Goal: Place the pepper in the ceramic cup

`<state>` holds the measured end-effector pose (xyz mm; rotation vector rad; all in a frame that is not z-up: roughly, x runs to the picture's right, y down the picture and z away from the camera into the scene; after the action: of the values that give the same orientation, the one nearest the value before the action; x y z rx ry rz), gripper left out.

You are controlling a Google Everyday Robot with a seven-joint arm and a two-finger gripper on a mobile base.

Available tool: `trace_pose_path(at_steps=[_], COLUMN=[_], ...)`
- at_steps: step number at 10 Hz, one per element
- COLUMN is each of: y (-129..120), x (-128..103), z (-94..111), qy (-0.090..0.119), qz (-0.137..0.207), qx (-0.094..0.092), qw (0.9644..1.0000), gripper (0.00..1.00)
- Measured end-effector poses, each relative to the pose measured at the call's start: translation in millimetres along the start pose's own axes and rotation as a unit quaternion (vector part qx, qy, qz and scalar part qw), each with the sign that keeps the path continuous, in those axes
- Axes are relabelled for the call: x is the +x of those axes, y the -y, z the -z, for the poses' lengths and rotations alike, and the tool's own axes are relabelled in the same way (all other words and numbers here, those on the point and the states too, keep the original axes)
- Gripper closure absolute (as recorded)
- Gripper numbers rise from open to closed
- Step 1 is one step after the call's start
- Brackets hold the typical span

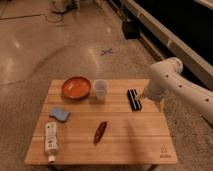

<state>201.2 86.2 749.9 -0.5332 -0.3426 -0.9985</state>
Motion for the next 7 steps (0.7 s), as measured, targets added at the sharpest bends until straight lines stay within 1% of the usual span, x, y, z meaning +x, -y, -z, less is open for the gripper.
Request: trace_pose_path(at_steps=[2,4,6,7], y=[20,45,69,81], x=[-29,-59,-81,-88], z=[-12,-28,-48,-56], qy=[0.013,0.028,0.039,0.040], qz=[0.025,0.051,0.074,0.081], qx=[0.000,0.000,-0.002,-0.001], qw=[0.9996,0.9983,0.9965,0.9959], gripper=[0.20,0.20,0.20,0.20])
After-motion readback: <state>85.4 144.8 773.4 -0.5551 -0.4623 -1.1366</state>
